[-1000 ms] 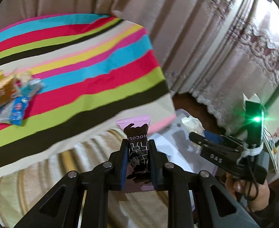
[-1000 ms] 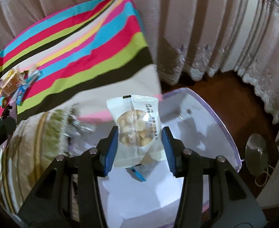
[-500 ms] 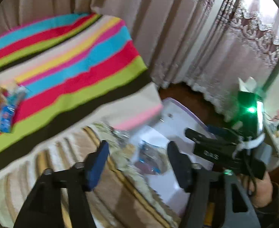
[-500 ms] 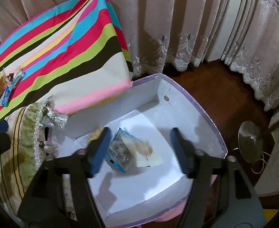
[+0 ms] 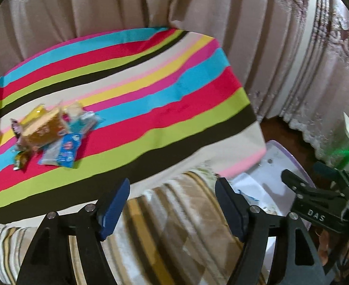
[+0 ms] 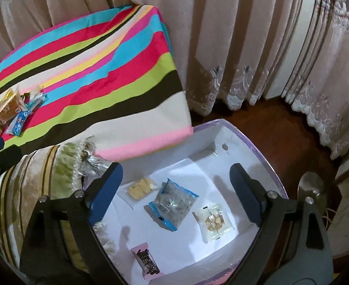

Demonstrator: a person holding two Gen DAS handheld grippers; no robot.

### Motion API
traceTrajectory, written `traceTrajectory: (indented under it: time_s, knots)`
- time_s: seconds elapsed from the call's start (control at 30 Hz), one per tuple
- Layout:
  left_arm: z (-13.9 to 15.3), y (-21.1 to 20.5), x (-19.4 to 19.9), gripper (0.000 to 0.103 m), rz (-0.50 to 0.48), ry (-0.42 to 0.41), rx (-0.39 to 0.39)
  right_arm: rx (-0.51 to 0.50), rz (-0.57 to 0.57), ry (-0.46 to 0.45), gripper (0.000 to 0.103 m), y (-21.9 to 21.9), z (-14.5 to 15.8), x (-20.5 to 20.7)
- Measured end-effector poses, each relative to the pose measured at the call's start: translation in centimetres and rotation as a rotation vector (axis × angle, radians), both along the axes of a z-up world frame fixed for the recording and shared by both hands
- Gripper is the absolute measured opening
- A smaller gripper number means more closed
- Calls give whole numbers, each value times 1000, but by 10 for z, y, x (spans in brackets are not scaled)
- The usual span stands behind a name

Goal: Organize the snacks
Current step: 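Move both grippers back over the snack pile on the bed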

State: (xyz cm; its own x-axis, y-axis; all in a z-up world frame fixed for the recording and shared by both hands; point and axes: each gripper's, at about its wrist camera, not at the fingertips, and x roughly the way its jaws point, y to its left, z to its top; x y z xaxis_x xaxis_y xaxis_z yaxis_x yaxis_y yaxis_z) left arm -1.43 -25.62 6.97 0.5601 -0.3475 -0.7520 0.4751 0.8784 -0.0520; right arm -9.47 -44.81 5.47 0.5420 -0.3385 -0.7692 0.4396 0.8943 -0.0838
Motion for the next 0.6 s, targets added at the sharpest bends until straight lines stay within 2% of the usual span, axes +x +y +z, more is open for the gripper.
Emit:
traceTrajectory:
  time_s: [0.27, 0.47, 0.6]
  knots:
    - [1, 21, 13, 76, 79, -15, 15, -30, 37, -40, 93, 22, 7, 13]
    - [3, 36, 23, 82, 132, -27, 28, -53, 75, -67, 93, 42, 9, 29]
    - [1, 48, 33, 82, 154, -17, 2, -56, 100, -83, 93, 56, 8, 41]
